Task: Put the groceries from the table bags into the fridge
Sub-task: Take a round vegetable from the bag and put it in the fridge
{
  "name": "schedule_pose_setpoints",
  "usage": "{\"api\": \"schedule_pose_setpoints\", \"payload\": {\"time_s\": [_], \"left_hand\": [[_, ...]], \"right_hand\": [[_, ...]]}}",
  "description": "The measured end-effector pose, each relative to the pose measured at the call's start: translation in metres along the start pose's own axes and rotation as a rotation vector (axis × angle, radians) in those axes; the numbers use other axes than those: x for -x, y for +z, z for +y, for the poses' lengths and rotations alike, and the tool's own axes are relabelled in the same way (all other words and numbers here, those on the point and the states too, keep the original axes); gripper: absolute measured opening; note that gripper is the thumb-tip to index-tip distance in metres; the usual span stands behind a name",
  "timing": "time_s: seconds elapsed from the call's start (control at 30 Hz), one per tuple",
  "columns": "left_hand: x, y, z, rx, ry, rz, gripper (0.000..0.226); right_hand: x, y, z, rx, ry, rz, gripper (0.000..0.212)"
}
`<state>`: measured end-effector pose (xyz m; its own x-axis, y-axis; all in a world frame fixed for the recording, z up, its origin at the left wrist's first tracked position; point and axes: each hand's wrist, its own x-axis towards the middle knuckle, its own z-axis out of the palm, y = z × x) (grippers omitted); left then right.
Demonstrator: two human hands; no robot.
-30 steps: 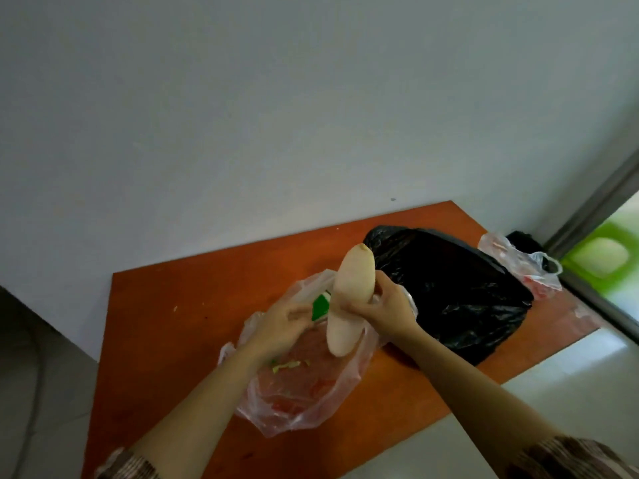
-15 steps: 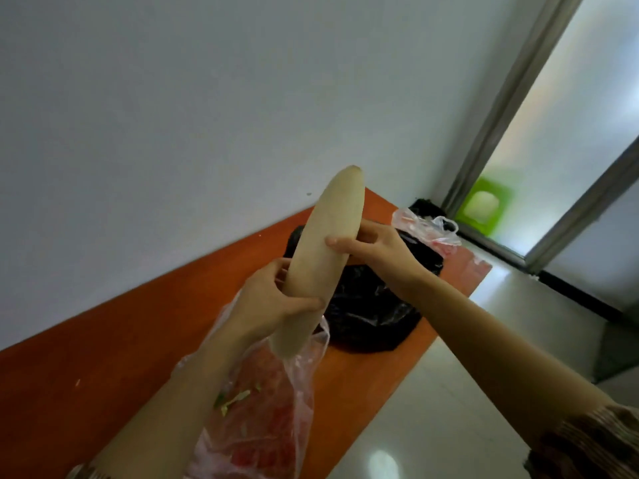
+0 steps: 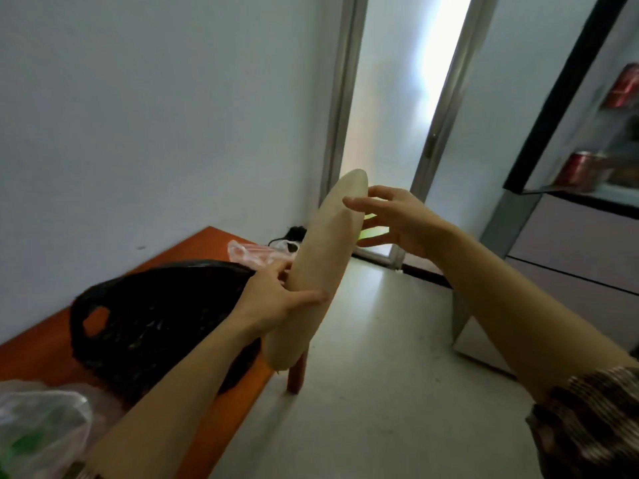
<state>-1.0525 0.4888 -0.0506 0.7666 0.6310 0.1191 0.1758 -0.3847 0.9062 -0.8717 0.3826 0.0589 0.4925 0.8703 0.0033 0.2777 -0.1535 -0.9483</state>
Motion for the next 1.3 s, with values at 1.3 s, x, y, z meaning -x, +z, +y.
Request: {"api": "schedule_pose_setpoints", "payload": {"time_s": [1.3], "left_hand": [[-0.506, 0.825, 0.398, 0.189, 0.544, -0.636, 0.077]], "right_hand": [[0.02, -0.888, 0.206, 0.308, 0.012, 0.969, 0.056]]}}
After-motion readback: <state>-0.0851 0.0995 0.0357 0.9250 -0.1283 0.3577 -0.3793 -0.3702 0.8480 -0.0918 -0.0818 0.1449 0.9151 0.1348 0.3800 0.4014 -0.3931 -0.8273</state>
